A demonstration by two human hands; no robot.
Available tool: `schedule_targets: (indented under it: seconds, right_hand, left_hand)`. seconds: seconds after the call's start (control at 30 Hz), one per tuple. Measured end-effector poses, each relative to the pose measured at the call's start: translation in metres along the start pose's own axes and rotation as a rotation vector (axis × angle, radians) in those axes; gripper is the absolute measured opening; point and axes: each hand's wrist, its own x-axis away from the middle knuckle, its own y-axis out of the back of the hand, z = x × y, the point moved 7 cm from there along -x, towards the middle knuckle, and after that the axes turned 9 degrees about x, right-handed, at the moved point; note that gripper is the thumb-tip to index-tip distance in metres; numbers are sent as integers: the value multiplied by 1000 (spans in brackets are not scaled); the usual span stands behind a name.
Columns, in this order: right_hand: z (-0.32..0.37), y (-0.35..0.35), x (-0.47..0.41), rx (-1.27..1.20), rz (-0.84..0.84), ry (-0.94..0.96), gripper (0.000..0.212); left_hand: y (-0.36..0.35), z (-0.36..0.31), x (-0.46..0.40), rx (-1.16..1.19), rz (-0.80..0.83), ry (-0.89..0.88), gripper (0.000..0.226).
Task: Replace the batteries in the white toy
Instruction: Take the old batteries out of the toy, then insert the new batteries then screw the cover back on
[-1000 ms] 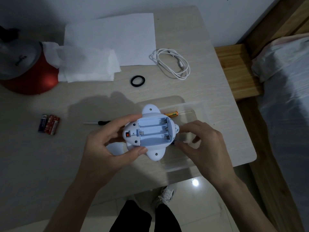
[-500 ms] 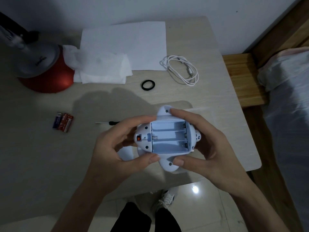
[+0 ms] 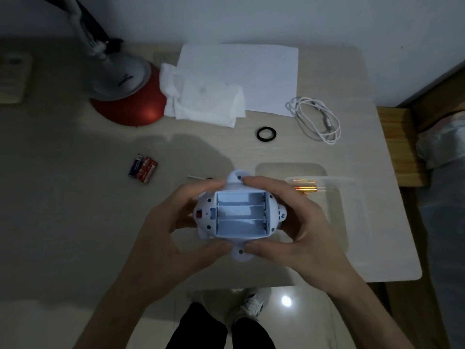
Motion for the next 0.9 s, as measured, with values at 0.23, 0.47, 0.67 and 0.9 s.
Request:
schedule_targets:
  seconds: [0.23,0.47,0.67,0.9]
  right_hand:
    - [10,-59,-19,22,113,11,75]
    - [21,-108,-28,56,221,8,70]
    - [17,-124,-38,51,276,18,69]
    - [8,-125,-51,33,307,31,67]
  left_hand:
    - [50,3,34,-34,-99,55,62]
    - [90,-5,68,-48,-211,92,58]
    - [102,1,77,-30,-278,126,60]
    - [109,23,74,3,-321,108,58]
